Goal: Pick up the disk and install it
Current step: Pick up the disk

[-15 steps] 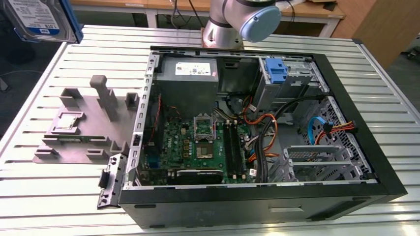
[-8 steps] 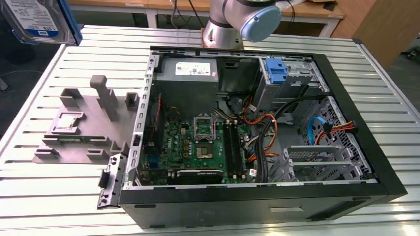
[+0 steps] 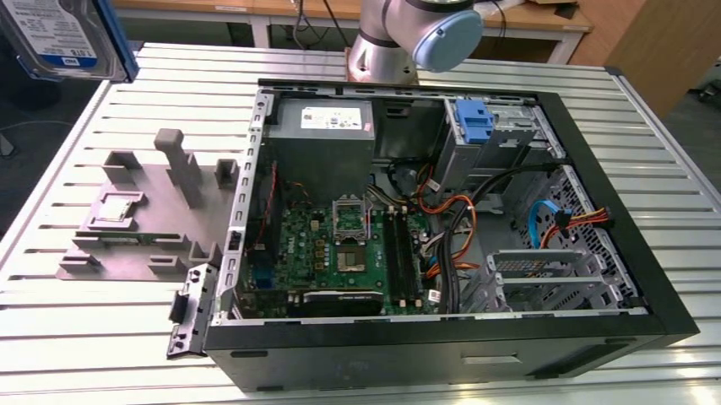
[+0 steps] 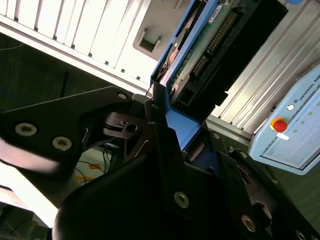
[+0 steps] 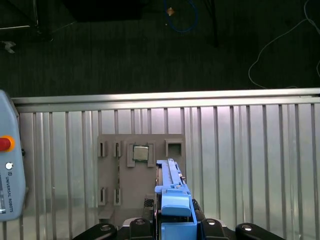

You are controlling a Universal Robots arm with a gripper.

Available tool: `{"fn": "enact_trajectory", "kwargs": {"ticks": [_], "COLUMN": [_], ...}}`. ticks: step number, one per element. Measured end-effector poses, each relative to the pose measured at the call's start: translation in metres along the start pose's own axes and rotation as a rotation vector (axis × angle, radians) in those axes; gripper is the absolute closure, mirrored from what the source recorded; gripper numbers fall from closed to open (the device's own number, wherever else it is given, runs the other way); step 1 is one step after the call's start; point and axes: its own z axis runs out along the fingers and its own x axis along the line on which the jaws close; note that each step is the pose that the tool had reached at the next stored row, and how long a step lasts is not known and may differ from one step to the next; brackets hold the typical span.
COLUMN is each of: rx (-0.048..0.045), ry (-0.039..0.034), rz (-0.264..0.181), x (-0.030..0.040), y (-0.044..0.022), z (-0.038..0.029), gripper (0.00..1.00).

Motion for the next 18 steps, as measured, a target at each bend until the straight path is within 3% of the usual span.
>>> {"fn": "enact_trajectory", "kwargs": {"ticks": [2, 7, 14, 18], "rx": [0.001, 0.0181, 0.0183, 0.0183], "ry": [0.0001, -0.0009, -0.0009, -0.0009], "rz": [0.0, -0.003, -0.003, -0.003], "x": [0.0001, 0.0003, -0.0001, 0.0002], "y": [0.0, -0.0001, -0.0093, -0.0113], "z": [0.0004, 0.0023, 0.0025, 0.0027], "gripper": [0.63, 0.63, 0.63, 0.63]}}
